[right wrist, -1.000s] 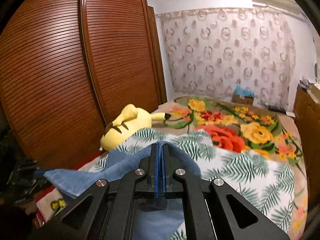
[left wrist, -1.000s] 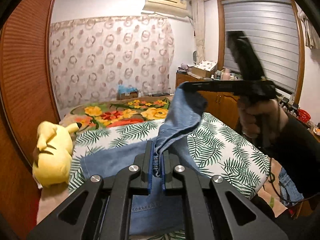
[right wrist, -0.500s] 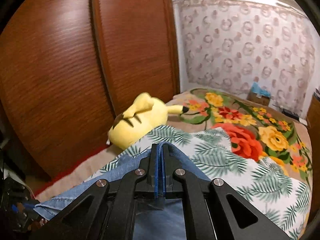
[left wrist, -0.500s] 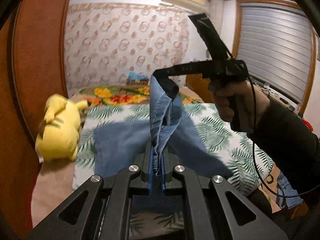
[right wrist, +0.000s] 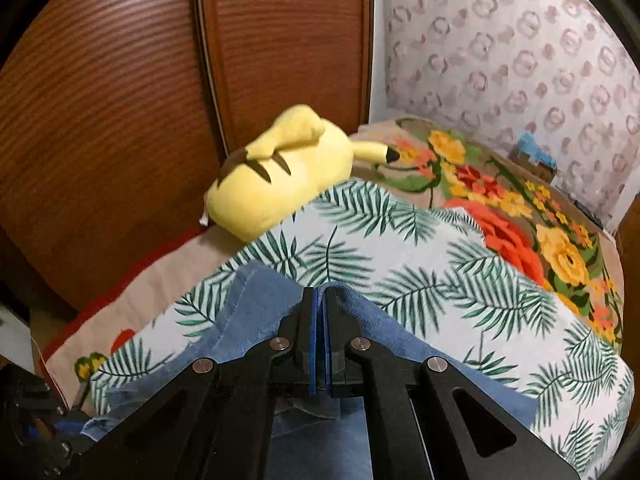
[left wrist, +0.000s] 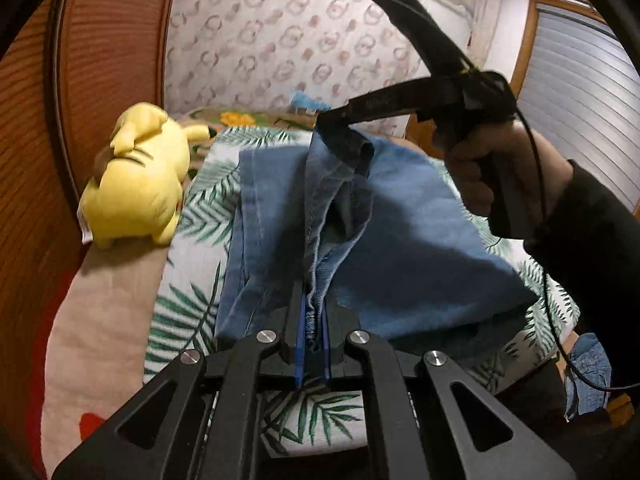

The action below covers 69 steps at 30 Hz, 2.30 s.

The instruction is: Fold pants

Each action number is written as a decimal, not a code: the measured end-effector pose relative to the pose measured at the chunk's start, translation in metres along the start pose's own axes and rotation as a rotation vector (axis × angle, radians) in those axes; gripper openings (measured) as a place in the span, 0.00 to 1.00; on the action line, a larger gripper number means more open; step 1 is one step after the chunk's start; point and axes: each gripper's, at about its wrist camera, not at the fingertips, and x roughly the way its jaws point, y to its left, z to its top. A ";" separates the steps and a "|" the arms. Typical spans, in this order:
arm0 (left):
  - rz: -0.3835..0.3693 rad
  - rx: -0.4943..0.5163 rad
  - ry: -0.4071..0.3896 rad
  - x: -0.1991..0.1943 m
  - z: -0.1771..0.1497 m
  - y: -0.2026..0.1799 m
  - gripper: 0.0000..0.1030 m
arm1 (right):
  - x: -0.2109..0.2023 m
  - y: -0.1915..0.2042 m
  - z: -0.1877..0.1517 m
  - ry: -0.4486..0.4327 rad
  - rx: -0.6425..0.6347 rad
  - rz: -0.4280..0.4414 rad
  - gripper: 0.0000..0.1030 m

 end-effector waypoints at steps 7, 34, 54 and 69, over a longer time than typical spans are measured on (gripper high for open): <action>0.064 -0.007 0.043 0.008 -0.004 0.002 0.18 | -0.006 0.004 0.006 0.007 0.015 -0.017 0.26; 0.126 -0.056 0.023 0.005 -0.003 0.025 0.42 | -0.003 0.029 -0.036 0.002 -0.102 -0.071 0.46; 0.097 -0.027 -0.014 0.005 0.008 0.008 0.77 | -0.070 -0.032 -0.086 -0.084 0.066 -0.091 0.51; 0.050 0.052 -0.013 0.017 0.016 -0.037 0.77 | -0.150 -0.032 -0.183 -0.036 0.200 -0.125 0.56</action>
